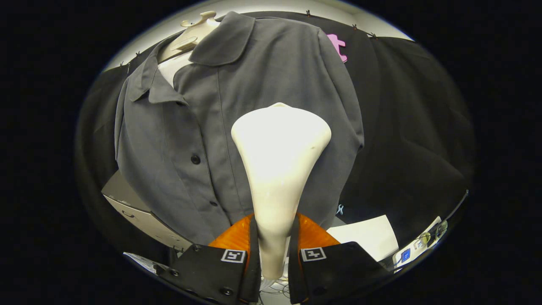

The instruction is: Iron the clothes twice with a garment steamer, once on the left side and once on the right side.

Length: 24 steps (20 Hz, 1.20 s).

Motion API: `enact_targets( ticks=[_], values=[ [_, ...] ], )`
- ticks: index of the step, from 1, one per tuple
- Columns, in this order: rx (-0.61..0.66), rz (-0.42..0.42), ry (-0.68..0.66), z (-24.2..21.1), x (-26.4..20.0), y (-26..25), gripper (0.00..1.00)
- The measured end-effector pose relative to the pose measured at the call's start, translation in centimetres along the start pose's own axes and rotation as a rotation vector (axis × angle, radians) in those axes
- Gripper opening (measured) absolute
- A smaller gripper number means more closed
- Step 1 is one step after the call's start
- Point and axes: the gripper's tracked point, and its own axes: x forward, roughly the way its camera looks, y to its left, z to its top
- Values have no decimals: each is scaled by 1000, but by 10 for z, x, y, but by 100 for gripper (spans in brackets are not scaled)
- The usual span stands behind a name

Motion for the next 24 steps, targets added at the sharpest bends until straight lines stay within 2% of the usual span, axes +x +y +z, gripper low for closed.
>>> enact_targets(
  ticks=[24],
  values=[
    [43, 11, 200, -111, 33, -13, 34]
  ],
)
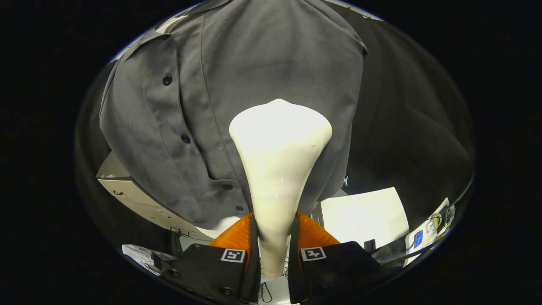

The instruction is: Iron the clothes twice with a garment steamer, once on the left side and once on the right side.

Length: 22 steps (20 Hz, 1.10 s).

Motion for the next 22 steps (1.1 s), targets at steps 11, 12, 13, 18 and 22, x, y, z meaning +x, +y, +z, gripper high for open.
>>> enact_targets(
  ticks=[11, 12, 13, 18, 22],
  values=[
    [20, -23, 106, -57, 23, -10, 34],
    [22, -25, 117, -62, 25, -10, 34],
    [23, -27, 129, -68, 27, -11, 34],
    [34, -31, 175, -93, 39, -19, 34],
    [37, -33, 206, -113, 51, -24, 34]
  ],
)
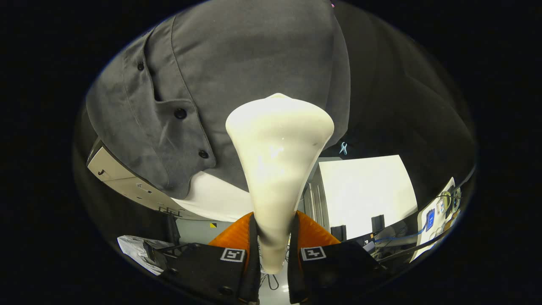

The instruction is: Iron the clothes twice with a garment steamer, once on the left side and once on the right side.

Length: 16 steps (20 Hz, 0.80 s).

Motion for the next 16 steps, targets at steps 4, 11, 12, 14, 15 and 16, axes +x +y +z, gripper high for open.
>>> enact_targets(
  ticks=[4, 11, 12, 14, 15, 16],
  values=[
    [6, 8, 25, -16, 15, -2, 34],
    [14, 21, 63, -47, 31, -6, 34],
    [13, 23, 68, -52, 32, -4, 34],
    [13, 29, 77, -59, 32, -1, 34],
    [14, 30, 79, -61, 30, 4, 34],
    [18, 31, 79, -62, 28, 7, 34]
  ],
)
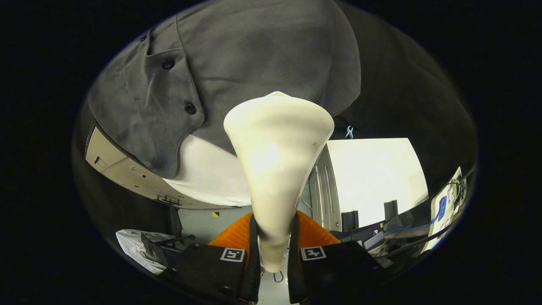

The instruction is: Iron the clothes twice with a garment steamer, once on the left side and once on the right side.

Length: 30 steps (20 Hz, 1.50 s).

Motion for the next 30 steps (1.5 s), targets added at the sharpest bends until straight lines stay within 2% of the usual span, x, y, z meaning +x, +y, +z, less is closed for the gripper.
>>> enact_targets(
  ticks=[6, 13, 21, 25, 30],
  values=[
    [41, -10, -59, 2, -30, 19, 34],
    [80, -20, -230, 49, -104, 60, 34],
    [15, -51, -504, 126, -236, 109, 34],
    [-61, -75, -670, 161, -311, 139, 34],
    [-44, -39, -831, 170, -378, 156, 33]
  ],
)
